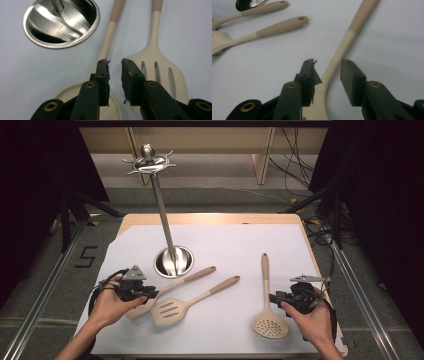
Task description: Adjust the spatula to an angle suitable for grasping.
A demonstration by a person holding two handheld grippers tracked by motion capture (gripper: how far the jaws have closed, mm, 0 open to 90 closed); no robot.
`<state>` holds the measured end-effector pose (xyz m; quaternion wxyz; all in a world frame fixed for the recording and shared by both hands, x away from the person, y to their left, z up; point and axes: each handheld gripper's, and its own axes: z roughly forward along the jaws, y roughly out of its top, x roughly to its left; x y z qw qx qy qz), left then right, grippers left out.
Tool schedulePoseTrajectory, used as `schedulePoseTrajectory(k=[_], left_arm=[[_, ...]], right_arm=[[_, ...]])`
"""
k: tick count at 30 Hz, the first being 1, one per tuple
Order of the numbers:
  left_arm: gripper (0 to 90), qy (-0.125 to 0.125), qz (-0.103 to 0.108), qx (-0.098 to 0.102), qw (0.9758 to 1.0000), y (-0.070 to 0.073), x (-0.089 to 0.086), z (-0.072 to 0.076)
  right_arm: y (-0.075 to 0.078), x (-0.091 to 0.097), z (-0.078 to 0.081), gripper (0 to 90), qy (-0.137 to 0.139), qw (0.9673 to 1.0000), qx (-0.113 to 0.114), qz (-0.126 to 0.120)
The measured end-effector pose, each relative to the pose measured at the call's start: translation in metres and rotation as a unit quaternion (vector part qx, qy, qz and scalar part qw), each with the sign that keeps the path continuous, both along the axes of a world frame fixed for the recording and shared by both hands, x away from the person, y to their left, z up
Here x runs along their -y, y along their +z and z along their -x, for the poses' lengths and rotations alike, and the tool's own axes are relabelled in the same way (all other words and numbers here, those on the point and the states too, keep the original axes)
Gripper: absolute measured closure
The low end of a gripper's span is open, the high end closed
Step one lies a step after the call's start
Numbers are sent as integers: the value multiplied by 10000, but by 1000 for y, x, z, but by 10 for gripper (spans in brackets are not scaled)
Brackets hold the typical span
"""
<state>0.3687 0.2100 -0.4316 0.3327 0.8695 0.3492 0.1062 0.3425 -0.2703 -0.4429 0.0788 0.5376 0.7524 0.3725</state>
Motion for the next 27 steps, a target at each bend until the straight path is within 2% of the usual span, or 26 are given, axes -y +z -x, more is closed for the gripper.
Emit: schedulePoseTrajectory(k=[1, 2, 3, 4, 6, 7, 8, 9, 10, 12, 13, 14, 15, 16, 18, 19, 20, 22, 24, 25, 26, 27], left_arm=[[790, -137, -33, -107, 9998, 2, 4, -3], [810, -137, -33, -107, 9998, 2, 4, -3], [810, -155, -141, -235, 9995, 3, 10, -5], [829, -212, -287, -265, 9990, 3, 14, -9], [862, -376, -689, -488, 9957, -1, 27, -22], [869, -403, -754, -511, 9950, -3, 32, -26], [875, -403, -754, -511, 9950, -3, 32, -26], [875, -408, -789, -633, 9940, -6, 37, -30], [882, -432, -804, -640, 9938, -8, 41, -33], [888, -462, -928, -758, 9917, -12, 49, -37], [889, -433, -907, -818, 9916, -14, 54, -38], [889, -500, -982, -796, 9907, -14, 57, -41], [889, -613, -1137, -832, 9881, -15, 59, -45], [890, -550, -1196, -847, 9877, -16, 62, -46], [890, -554, -1435, -836, 9845, -20, 66, -48], [891, -578, -1536, -904, 9823, -25, 68, -50], [891, -578, -1536, -904, 9823, -25, 68, -50], [891, -582, -1649, -982, 9797, -32, 69, -52], [891, -560, -1618, -992, 9802, -31, 69, -53], [891, -546, -1637, -973, 9802, -31, 69, -53], [891, -509, -1680, -922, 9801, -31, 69, -53], [892, -468, -1658, -902, 9809, -32, 69, -54]], right_arm=[[0, 0, 0, 642, 37, 10000, 43, -25], [0, 0, 0, 642, 37, 10000, 43, -25], [0, 0, -1, 642, 41, 10000, 44, -27], [1, 0, 0, 642, -23, 10000, -62, -27], [0, 2, -2, 646, -47, 10000, -37, 1], [0, 3, -2, 650, 15, 10000, 55, -9], [0, 3, -2, 650, 15, 10000, 55, -9], [0, 3, -2, 654, -34, 10000, 65, 37], [1, 4, -1, 661, -81, 9999, 21, 57], [1, 5, -1, 681, 24, 9999, 100, 80], [2, 5, -1, 687, 24, 9999, 95, 102], [2, 4, 0, 690, -9, 9998, 82, 164], [2, 4, 0, 690, -9, 9998, 82, 164], [3, 2, 0, 690, -48, 9999, -56, 138], [3, 1, 1, 689, -59, 9999, -70, 127], [4, 1, 1, 689, -12, 9999, -78, 91], [4, 1, 1, 689, -12, 9999, -78, 91], [3, 1, 0, 688, -25, 9999, -89, 95], [2, 1, 0, 688, -9, 9999, -95, 78], [3, 1, 0, 687, -72, 9998, -101, 161], [3, 1, 0, 687, -54, 9998, -116, 142], [3, 1, 0, 687, -71, 9998, -117, 151]])
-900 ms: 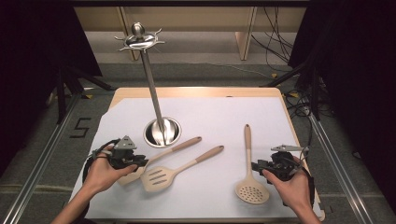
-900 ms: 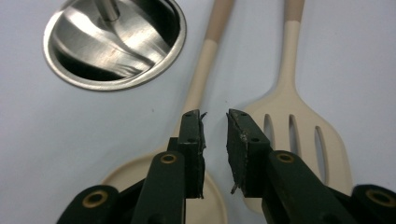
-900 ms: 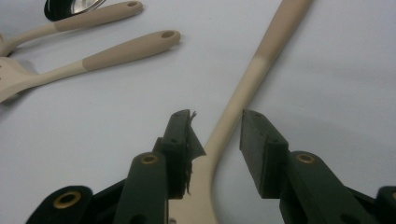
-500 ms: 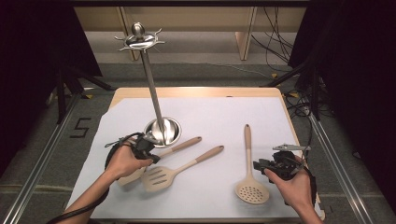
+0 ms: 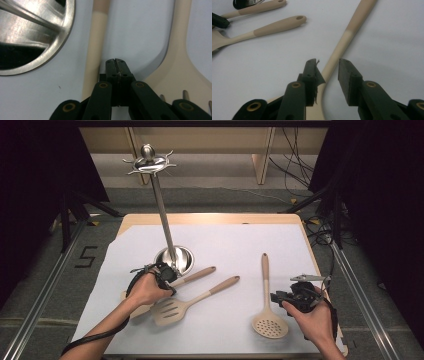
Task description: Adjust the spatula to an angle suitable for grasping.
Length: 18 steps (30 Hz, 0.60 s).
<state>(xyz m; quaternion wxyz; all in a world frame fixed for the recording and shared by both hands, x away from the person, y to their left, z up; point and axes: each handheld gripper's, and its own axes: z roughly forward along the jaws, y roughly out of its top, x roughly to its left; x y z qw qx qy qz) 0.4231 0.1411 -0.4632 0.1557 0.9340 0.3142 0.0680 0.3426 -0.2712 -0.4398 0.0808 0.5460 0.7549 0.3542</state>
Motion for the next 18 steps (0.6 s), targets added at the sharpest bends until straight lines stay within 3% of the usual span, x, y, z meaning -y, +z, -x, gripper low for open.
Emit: schedulePoseTrajectory(k=[1, 4, 5, 7, 8, 9, 10, 12, 15, 16, 17, 18], left_arm=[[894, 12, -16, 40, 10000, 1, 0, -1], [894, 79, -50, 146, 9998, 0, 2, 0], [894, 101, -107, 196, 9997, 0, 3, 0], [894, 149, -81, 228, 9996, -1, 3, 0], [893, 149, -81, 228, 9996, -1, 3, 0], [893, 153, -79, 262, 9995, 0, 3, 0], [893, 165, -73, 307, 9994, 0, 3, 0], [888, 158, -8, 348, 9993, 1, 3, 1], [792, -70, 217, 327, 9992, 11, 4, 3], [752, -95, 297, 439, 9985, 15, 4, 3], [636, -156, 282, 682, 9972, 23, 3, 0], [581, -156, 282, 682, 9972, 23, 3, 0]], right_arm=[[-1, 1, -2, 686, 104, 9998, 167, 39], [-2, 2, -2, 686, 151, 9997, 186, -48], [-1, 1, 0, 686, 54, 10000, 33, -51], [0, 1, 0, 686, 60, 10000, 20, -59], [0, 1, 0, 686, 60, 10000, 20, -59], [-1, 1, -1, 686, 129, 9998, 168, 20], [0, -1, 1, 685, 11, 10000, 28, 10], [-2, 0, -1, 683, 143, 9998, 146, -41], [-2, -1, -1, 678, 133, 9998, 134, -65], [-2, 0, -1, 677, 130, 9998, 133, -66], [-1, -1, -1, 676, 72, 9999, 31, -94], [-1, -1, -1, 676, 72, 9999, 31, -94]])
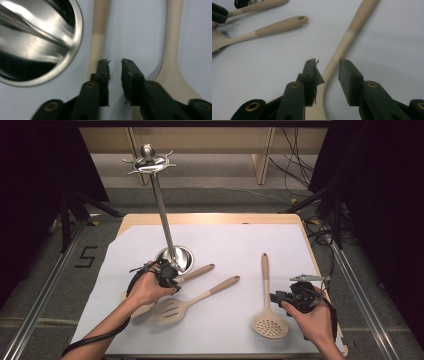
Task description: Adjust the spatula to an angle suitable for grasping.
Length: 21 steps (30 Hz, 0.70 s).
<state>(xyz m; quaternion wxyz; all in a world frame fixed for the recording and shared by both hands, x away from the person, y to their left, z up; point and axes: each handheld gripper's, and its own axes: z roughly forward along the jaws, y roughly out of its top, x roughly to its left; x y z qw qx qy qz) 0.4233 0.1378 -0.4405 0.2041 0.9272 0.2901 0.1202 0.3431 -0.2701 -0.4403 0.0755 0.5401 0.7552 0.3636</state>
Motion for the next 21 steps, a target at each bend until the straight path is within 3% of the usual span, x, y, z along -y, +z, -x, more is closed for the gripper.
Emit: schedulePoseTrajectory(k=[2, 3, 4, 7, 10, 13, 15, 19, 21], left_arm=[[539, -4, -76, 58, 10000, 1, -2, -5], [483, -60, -307, -53, 9995, -1, -3, -11], [452, -60, -307, -53, 9995, -1, -3, -11], [414, -57, -525, -311, 9981, -7, -3, -17], [427, -40, -624, -545, 9966, -13, -1, -22], [506, -211, -875, -766, 9930, -17, 2, -27], [567, -86, -772, -882, 9931, -20, 6, -27], [711, -136, -876, -1087, 9901, -18, 10, -30], [770, -225, -1027, -966, 9898, -17, 11, -32]], right_arm=[[0, 0, 0, 674, 11, 10000, -20, 18], [0, 0, 0, 672, 27, 10000, 38, 43], [0, 0, 0, 672, 27, 10000, 38, 43], [0, 0, 0, 670, 31, 10000, 35, 48], [0, 0, 0, 668, 20, 10000, -33, 19], [-1, -1, 0, 667, 42, 10000, -72, 13], [-1, -1, 0, 666, 42, 10000, -70, 18], [-1, -1, -1, 666, 45, 10000, -82, 17], [-1, -1, -1, 665, 58, 10000, -66, 44]])
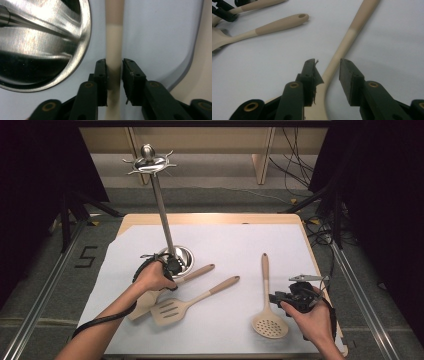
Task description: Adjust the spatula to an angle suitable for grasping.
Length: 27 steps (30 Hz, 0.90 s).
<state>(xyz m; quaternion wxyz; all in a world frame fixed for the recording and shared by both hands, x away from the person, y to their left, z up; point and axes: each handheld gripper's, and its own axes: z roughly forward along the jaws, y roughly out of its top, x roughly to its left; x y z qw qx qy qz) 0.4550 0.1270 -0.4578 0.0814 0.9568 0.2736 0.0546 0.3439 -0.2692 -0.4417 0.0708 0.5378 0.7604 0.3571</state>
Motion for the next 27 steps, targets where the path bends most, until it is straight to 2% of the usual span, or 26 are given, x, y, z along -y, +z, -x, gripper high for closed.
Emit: schedulePoseTrajectory(k=[1, 2, 3, 5, 6, 7, 9, 10, 11, 12, 13, 14, 15, 17, 20, 21, 22, 23, 24, 25, 26, 27], left_arm=[[770, 17, -41, 33, 10000, 0, 0, 1], [773, 213, 51, 78, 9997, -1, 1, 4], [775, 213, 51, 78, 9997, -1, 1, 4], [776, 420, 146, 91, 9990, -1, -1, 8], [777, 291, 78, 56, 9995, 3, -5, 8], [777, 349, 284, 141, 9989, 5, -8, 10], [778, 394, 616, 417, 9965, 13, -14, 16], [778, 370, 716, 558, 9952, 18, -17, 19], [778, 381, 852, 714, 9931, 24, -20, 23], [778, 397, 1025, 986, 9890, 36, -23, 31], [778, 397, 1025, 986, 9890, 36, -23, 31], [778, 480, 1198, 1174, 9847, 41, -24, 36], [778, 480, 1335, 1300, 9813, 47, -24, 39], [778, 529, 1535, 1602, 9736, 58, -24, 46], [779, 498, 1773, 1959, 9632, 75, -19, 55], [779, 507, 1856, 2112, 9583, 79, -16, 59], [778, 462, 1872, 2256, 9550, 83, -13, 61], [778, 432, 1937, 2370, 9510, 86, -10, 64], [778, 358, 1954, 2464, 9486, 89, -7, 66], [777, 357, 1954, 2541, 9466, 93, -4, 68], [777, 195, 1965, 2747, 9410, 97, -2, 69], [777, 265, 2010, 2758, 9396, 100, 0, 71]], right_arm=[[0, 0, 0, 665, 0, 10000, 0, 0], [0, 0, 1, 665, -3, 10000, -21, -21], [0, 0, 1, 665, -3, 10000, -21, -21], [1, 0, 0, 665, 2, 10000, -3, 50], [1, 0, 0, 665, -10, 10000, -19, -55], [2, -1, 1, 665, -40, 10000, 15, 1], [3, -3, 1, 663, -47, 10000, 52, -40], [4, -6, -1, 659, 73, 9997, 147, -156], [4, -6, -1, 659, 73, 9997, 147, -156], [8, -11, -2, 655, 88, 9996, 189, -188], [8, -11, -2, 655, 88, 9996, 189, -188], [10, -14, -2, 653, 194, 9988, 346, -276], [14, -17, -2, 650, 241, 9983, 435, -291], [22, -26, -2, 646, 329, 9971, 595, -331], [35, -40, -4, 641, 633, 9917, 851, -725], [40, -45, -5, 638, 704, 9897, 956, -796], [50, -58, -6, 631, 802, 9861, 1156, -889], [50, -58, -6, 631, 802, 9861, 1156, -889], [56, -66, -6, 628, 732, 9864, 1167, -897], [62, -73, -7, 623, 774, 9844, 1227, -997], [67, -79, -8, 616, 890, 9804, 1395, -1067], [72, -87, -11, 609, 990, 9772, 1490, -1140]])
